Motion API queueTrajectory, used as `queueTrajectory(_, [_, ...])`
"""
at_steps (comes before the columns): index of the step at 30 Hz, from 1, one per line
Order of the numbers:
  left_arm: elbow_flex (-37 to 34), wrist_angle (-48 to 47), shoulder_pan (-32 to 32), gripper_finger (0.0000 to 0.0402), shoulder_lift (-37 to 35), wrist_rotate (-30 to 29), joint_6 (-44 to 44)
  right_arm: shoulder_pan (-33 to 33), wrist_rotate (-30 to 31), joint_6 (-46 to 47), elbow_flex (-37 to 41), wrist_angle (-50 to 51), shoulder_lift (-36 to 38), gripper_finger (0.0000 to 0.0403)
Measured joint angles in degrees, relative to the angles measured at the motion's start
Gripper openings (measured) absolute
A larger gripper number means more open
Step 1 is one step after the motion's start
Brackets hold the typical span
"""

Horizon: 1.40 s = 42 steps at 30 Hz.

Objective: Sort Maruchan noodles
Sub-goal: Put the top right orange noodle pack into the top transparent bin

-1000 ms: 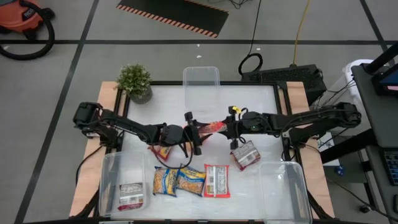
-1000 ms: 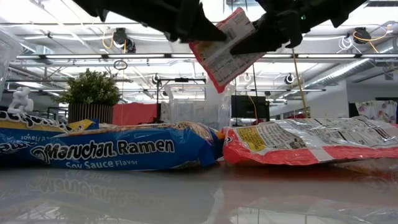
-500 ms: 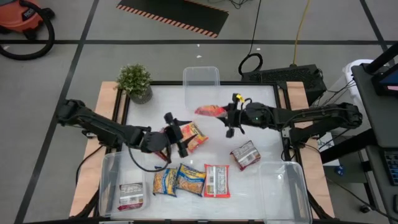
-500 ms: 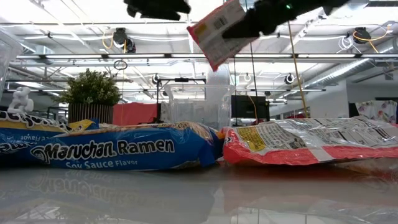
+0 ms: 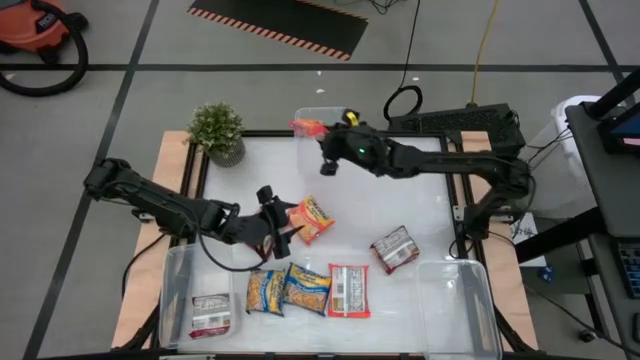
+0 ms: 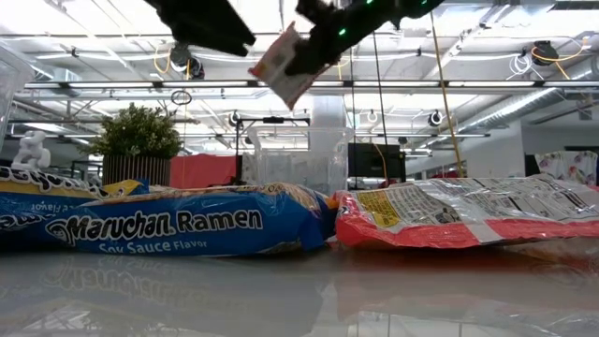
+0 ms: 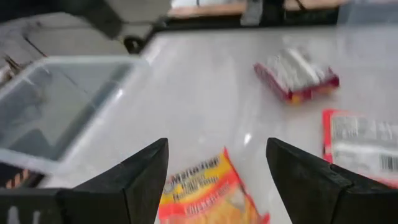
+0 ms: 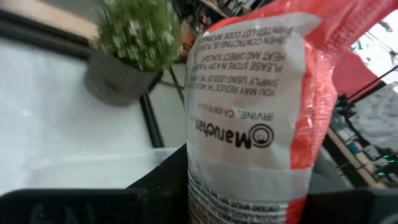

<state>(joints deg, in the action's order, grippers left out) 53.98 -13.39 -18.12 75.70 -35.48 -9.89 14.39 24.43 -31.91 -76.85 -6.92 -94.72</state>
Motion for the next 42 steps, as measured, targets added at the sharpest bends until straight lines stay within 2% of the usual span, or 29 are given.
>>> queueTrajectory(6, [0.0,-5.3,-0.4,0.0276,0.0,0.5,-3.2,3.6,5.7,-7.4,-3.4,0.7,-8.7,0.0126])
queueTrajectory(12, [0.0,-6.3,-0.4,0.0276,0.0,0.5,-4.3,4.1,11.5,-13.4,-3.5,2.9,-12.4,0.0126])
queueTrajectory(18, [0.0,-6.1,-0.1,0.0276,0.0,0.5,-4.1,4.0,11.5,-13.9,-3.5,5.1,-12.7,0.0130])
queueTrajectory(30, [0.0,-6.1,0.8,0.0276,0.0,0.5,-4.8,4.0,11.5,-15.0,-3.5,8.9,-12.6,0.0191])
queueTrajectory(42, [0.0,-6.1,0.8,0.0276,0.0,0.5,-5.3,3.7,11.5,-12.8,-3.4,13.2,-12.6,0.0195])
